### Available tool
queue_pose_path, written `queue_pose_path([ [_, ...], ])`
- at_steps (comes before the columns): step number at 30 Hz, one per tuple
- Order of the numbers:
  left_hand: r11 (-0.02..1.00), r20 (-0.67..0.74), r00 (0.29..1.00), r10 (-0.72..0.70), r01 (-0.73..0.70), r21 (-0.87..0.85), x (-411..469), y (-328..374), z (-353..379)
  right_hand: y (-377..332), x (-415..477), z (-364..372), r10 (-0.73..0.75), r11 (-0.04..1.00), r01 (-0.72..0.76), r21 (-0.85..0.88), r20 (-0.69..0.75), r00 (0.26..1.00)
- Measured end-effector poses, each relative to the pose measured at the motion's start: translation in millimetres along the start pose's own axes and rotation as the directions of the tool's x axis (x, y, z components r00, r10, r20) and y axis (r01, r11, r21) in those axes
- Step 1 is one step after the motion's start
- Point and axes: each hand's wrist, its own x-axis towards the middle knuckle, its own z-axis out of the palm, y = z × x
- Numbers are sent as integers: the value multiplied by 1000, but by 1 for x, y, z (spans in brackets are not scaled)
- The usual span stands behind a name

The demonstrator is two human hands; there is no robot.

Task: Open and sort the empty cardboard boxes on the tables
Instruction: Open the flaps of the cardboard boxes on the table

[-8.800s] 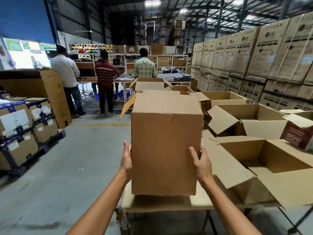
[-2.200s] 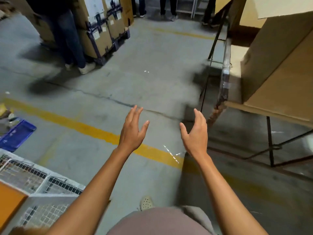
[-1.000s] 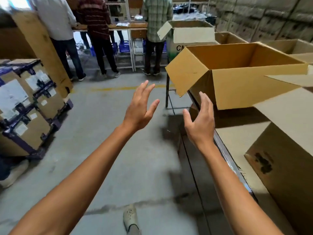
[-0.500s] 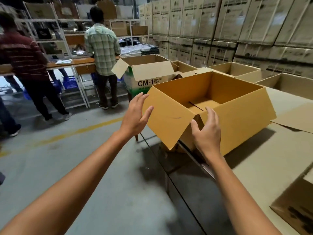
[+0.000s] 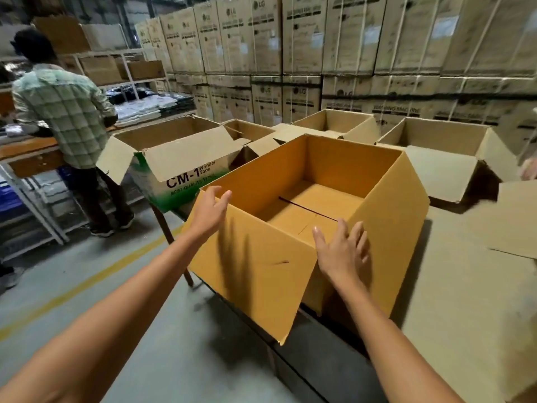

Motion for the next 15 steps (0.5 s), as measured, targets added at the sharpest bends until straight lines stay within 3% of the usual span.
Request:
queue_pose_path([
  [3,960,-15,962,-272,270,-69,46,-30,10,4,2,13,82,993,-81,81,-8,997],
  [5,943,-26,943,-333,332,-38,71,-47,13,4,0,17,137,980,-134,147,-16,990],
  [9,944,20,949,-315,316,-100,105,-73,18,2,0,22,194,963,-179,204,-58,979],
  [15,991,85,988,-129,131,-24,113,-107,20,-5,-4,35,406,899,-357,255,-177,896],
])
